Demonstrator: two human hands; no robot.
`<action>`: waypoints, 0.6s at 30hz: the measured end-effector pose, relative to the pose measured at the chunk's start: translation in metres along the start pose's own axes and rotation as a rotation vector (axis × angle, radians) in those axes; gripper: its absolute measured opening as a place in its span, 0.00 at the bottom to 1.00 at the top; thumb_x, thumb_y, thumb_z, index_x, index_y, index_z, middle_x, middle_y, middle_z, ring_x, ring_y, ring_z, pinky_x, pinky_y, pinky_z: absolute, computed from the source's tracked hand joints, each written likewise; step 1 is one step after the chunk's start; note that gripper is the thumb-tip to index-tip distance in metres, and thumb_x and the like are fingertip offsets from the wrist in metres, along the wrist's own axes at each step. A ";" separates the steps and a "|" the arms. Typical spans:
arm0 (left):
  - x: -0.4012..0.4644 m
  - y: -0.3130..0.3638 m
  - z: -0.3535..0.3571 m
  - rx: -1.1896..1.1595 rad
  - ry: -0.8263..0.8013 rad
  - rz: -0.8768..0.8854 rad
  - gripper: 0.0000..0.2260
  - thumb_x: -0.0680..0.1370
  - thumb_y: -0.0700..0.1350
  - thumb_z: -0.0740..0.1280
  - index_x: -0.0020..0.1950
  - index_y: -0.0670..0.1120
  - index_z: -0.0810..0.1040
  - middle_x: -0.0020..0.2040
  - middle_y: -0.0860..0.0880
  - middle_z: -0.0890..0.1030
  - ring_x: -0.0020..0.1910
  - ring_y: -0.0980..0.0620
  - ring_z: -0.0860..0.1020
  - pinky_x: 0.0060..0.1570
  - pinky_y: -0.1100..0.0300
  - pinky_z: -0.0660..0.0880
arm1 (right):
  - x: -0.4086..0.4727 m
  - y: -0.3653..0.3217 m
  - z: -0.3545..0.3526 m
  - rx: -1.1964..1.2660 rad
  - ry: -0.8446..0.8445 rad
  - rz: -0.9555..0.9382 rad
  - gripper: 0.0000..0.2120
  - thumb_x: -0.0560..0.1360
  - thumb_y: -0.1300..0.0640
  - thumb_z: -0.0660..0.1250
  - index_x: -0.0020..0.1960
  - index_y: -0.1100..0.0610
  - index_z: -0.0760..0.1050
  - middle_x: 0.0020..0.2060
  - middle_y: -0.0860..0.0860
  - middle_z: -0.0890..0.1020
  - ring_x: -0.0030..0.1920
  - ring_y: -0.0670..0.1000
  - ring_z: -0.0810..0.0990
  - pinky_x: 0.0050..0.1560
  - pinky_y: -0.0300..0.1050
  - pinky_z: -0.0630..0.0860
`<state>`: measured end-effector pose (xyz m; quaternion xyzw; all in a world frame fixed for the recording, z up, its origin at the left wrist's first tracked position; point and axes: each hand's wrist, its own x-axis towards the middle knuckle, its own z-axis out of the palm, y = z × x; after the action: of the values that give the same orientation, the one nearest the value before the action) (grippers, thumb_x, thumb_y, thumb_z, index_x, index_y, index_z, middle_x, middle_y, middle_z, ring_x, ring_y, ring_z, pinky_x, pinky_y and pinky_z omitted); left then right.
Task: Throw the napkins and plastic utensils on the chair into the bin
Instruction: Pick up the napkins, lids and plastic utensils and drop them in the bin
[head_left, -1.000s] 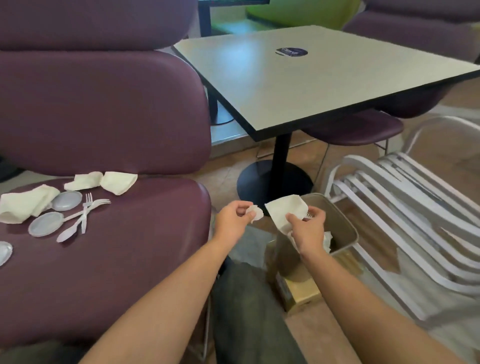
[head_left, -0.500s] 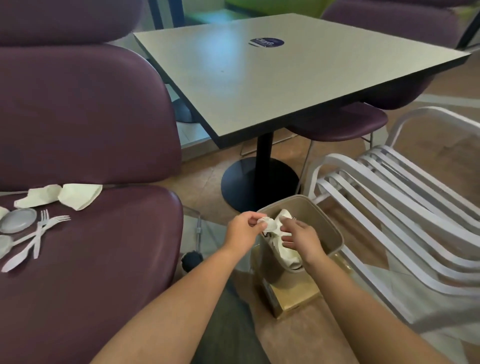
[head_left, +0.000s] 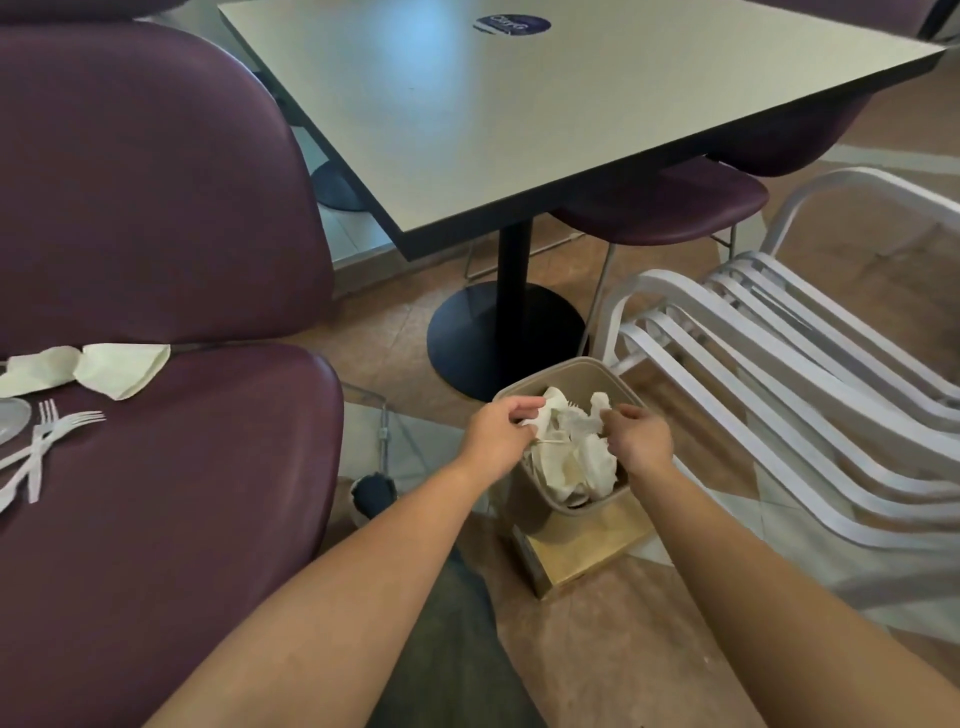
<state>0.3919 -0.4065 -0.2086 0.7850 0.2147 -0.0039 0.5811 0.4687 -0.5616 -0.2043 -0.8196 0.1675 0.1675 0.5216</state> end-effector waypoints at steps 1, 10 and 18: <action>-0.002 -0.002 -0.002 0.000 0.011 -0.002 0.14 0.78 0.37 0.66 0.61 0.51 0.79 0.55 0.53 0.80 0.55 0.56 0.78 0.59 0.60 0.75 | 0.001 0.000 -0.002 -0.050 -0.060 0.005 0.11 0.75 0.55 0.68 0.56 0.57 0.78 0.42 0.53 0.81 0.41 0.51 0.77 0.46 0.44 0.76; -0.021 -0.006 -0.056 0.042 0.177 0.042 0.10 0.80 0.41 0.65 0.58 0.52 0.80 0.54 0.53 0.81 0.55 0.56 0.78 0.56 0.62 0.73 | -0.058 -0.039 0.030 -0.148 -0.250 -0.214 0.15 0.78 0.58 0.65 0.64 0.56 0.77 0.58 0.52 0.80 0.57 0.53 0.77 0.57 0.45 0.73; -0.063 -0.022 -0.168 0.178 0.409 0.030 0.10 0.78 0.44 0.65 0.52 0.59 0.79 0.51 0.57 0.83 0.52 0.57 0.80 0.57 0.56 0.76 | -0.140 -0.081 0.133 -0.236 -0.474 -0.525 0.15 0.77 0.57 0.66 0.64 0.55 0.77 0.58 0.49 0.81 0.57 0.48 0.77 0.55 0.39 0.68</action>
<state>0.2865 -0.2683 -0.1580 0.8206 0.3155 0.1451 0.4538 0.3677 -0.3939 -0.1300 -0.8277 -0.1941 0.2313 0.4730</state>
